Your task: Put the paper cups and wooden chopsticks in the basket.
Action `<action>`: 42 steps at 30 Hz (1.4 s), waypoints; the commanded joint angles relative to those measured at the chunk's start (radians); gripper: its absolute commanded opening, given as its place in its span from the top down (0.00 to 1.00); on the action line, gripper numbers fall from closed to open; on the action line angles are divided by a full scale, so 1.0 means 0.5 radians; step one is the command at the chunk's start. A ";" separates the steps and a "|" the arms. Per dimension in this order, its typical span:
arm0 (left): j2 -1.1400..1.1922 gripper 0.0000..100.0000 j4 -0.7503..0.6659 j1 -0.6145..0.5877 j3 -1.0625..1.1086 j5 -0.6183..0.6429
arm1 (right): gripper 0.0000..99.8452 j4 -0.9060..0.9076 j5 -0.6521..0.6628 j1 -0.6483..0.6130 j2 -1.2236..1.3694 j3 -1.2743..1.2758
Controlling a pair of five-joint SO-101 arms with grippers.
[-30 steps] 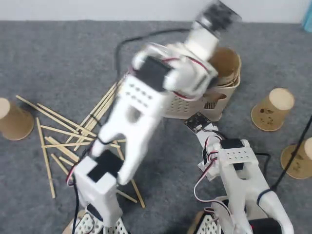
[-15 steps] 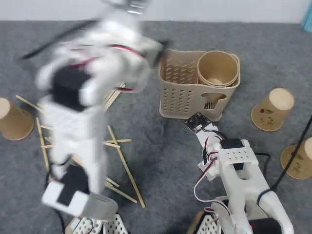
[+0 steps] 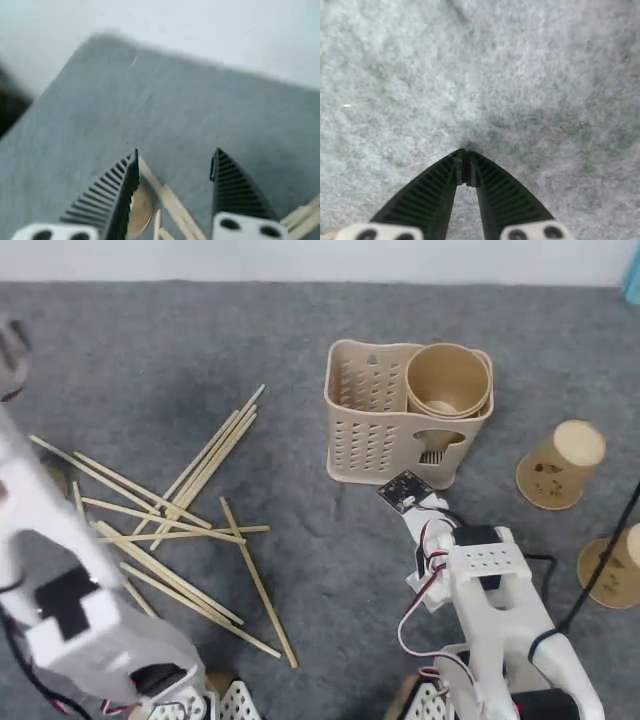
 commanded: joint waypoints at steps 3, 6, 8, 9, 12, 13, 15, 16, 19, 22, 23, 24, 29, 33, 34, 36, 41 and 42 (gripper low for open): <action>0.261 0.78 -0.233 -0.285 0.066 0.021 | 0.98 -0.011 -0.021 0.026 -0.100 -0.021; 0.417 0.78 -0.245 -0.393 0.066 0.018 | 0.98 -0.011 -0.021 0.026 -0.100 -0.018; 0.525 0.78 -0.236 -0.448 0.072 0.018 | 0.98 -0.011 -0.021 0.026 -0.100 -0.018; 0.577 0.78 -0.233 -0.466 0.075 0.018 | 0.98 -0.011 -0.021 0.026 -0.100 -0.018; 0.740 0.80 -0.233 -0.491 0.069 0.018 | 0.98 -0.011 -0.021 0.023 -0.100 -0.018; 0.783 0.82 -0.233 -0.491 0.066 0.015 | 0.98 -0.011 -0.021 0.023 -0.100 -0.018; 0.853 0.89 -0.230 -0.485 0.066 0.015 | 0.98 -0.011 -0.021 0.023 -0.100 -0.018; 0.884 0.93 -0.230 -0.485 0.066 0.015 | 0.98 -0.011 -0.021 0.023 -0.100 -0.018; 0.936 0.99 -0.218 -0.479 0.078 0.018 | 0.98 -0.011 -0.021 0.023 -0.100 -0.018; 0.957 0.99 -0.052 -0.430 0.069 0.018 | 0.98 -0.011 -0.025 0.023 -0.100 -0.018; 0.945 0.99 0.015 -0.399 0.069 0.018 | 0.98 -0.011 -0.025 0.023 -0.100 -0.018; 0.942 0.99 0.083 -0.362 0.066 0.018 | 0.98 -0.011 -0.025 0.023 -0.100 -0.018; 0.939 0.99 0.295 -0.126 0.075 0.028 | 0.98 -0.011 -0.025 0.023 -0.100 -0.018; 0.945 0.99 0.368 0.055 0.081 0.110 | 0.98 -0.011 -0.025 0.023 -0.100 -0.018; 0.936 0.99 0.377 0.098 0.081 0.163 | 0.98 -0.011 -0.025 0.023 -0.100 -0.018; 0.930 0.99 0.408 0.190 0.069 0.252 | 0.98 -0.011 -0.025 0.023 -0.100 -0.018; 0.939 0.99 0.485 0.479 0.081 0.374 | 0.98 -0.011 -0.021 0.023 -0.100 -0.018; 0.933 0.99 0.491 0.531 0.081 0.399 | 0.98 -0.014 -0.021 0.023 -0.100 -0.018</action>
